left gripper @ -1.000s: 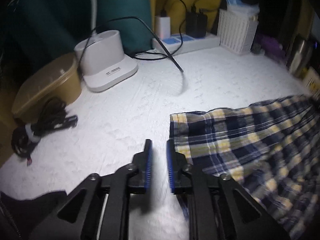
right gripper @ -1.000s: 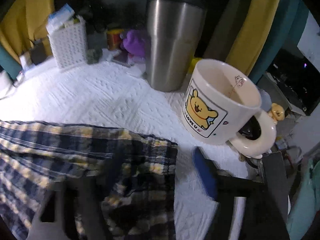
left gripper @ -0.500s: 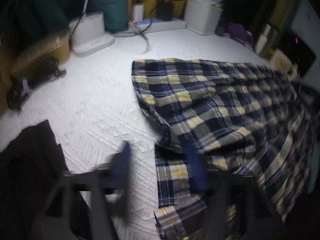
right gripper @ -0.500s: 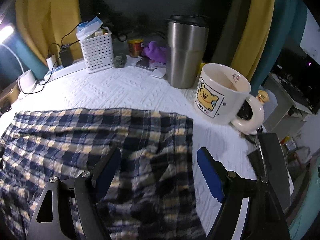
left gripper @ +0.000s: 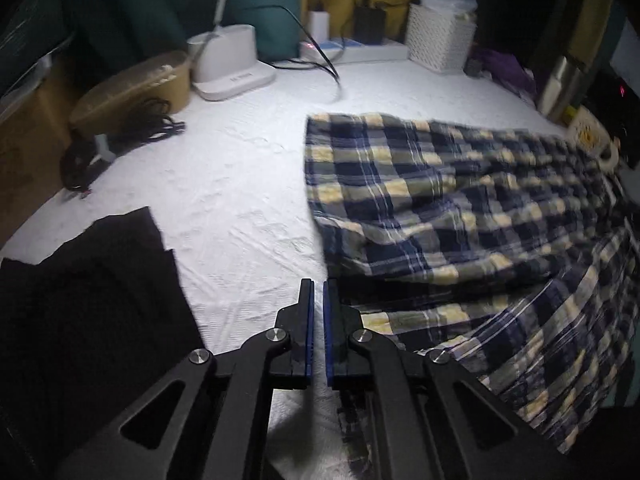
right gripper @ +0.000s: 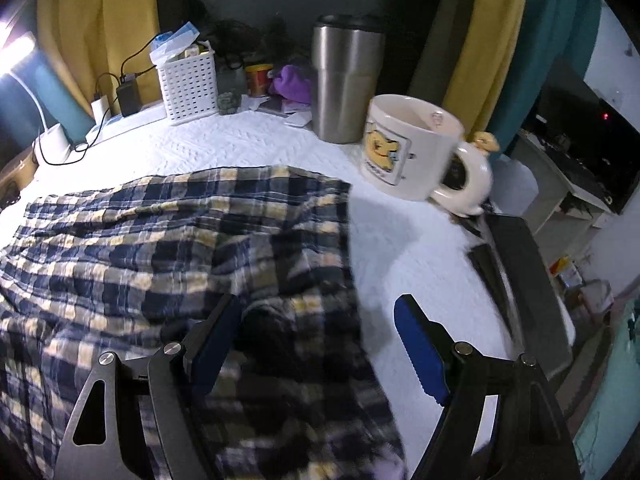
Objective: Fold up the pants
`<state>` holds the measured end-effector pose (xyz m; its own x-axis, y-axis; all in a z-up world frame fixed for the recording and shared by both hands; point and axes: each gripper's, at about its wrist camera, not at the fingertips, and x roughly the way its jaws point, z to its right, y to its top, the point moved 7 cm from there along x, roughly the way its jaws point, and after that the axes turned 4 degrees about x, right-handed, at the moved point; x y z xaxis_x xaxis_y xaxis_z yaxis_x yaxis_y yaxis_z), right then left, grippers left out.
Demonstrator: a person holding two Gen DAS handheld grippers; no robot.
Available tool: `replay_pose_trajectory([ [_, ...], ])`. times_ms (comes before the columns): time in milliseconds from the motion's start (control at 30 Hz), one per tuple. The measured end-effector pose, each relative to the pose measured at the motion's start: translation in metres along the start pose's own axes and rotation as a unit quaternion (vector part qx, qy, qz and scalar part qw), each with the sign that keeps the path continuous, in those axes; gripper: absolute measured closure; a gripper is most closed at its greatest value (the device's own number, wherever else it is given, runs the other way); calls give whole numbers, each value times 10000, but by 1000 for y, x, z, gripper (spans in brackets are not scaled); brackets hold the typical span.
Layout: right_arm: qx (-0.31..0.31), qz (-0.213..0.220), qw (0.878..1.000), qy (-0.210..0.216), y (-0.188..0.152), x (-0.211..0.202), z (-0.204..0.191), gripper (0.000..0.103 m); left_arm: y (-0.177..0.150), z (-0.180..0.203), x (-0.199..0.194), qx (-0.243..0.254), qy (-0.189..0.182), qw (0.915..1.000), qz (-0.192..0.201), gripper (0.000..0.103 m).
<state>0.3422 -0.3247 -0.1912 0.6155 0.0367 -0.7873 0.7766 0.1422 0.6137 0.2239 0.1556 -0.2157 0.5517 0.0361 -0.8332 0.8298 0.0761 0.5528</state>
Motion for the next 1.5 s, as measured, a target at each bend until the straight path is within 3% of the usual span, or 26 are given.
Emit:
replay_pose_trajectory([
  [100, 21, 95, 9999, -67, -7, -15, 10, 23, 5, -1, -19, -46, 138, 9994, 323, 98],
  [133, 27, 132, 9999, -85, -11, -21, 14, 23, 5, 2, -27, -24, 133, 9988, 466, 92],
  [233, 50, 218, 9996, -150, -19, -36, 24, 23, 0, 16, -40, 80, -29, 9978, 653, 53],
  [267, 57, 249, 9995, -163, -22, -41, 27, 23, -2, 20, -43, 122, -60, 9975, 690, 49],
  [667, -119, 378, 9983, -429, -82, -85, 47, 9, -62, 68, -71, 482, -326, 9954, 757, 49],
  [767, -268, 318, 9983, -411, -100, -88, 42, 0, -75, 78, -75, 542, -412, 9947, 770, 49],
  [1100, -862, 179, 9956, -328, -148, -88, 13, 0, -101, 101, -85, 573, -626, 9932, 798, 49],
  [1233, -1235, -24, 9903, -641, -167, -72, 8, 0, -108, 107, -86, 591, -671, 9927, 809, 48],
  [1267, -1298, -65, 9892, -683, -170, -68, 6, 0, -110, 107, -86, 593, -667, 9928, 797, 42],
  [1500, -1318, 199, 9892, -615, -156, -69, -9, 0, -116, 111, -83, 624, -757, 9921, 782, 38],
])
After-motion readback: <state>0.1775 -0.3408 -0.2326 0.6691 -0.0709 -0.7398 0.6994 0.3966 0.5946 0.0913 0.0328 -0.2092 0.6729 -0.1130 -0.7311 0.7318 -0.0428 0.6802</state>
